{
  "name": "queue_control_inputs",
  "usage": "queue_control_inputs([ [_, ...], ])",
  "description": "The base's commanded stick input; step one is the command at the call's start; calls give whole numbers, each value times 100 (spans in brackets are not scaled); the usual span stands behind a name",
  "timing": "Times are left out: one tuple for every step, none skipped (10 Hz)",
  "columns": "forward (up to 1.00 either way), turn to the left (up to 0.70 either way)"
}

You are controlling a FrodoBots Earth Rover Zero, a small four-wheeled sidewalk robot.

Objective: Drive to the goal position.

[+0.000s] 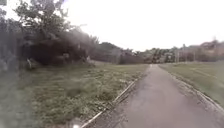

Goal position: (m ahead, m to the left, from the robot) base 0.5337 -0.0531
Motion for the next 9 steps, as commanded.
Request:
queue_control_inputs([
  [70,-35],
  [70,-35],
  [70,-35],
  [70,-35],
  [70,-35],
  [70,-35],
  [70,-35],
  [70,-35],
  [70,-35],
])
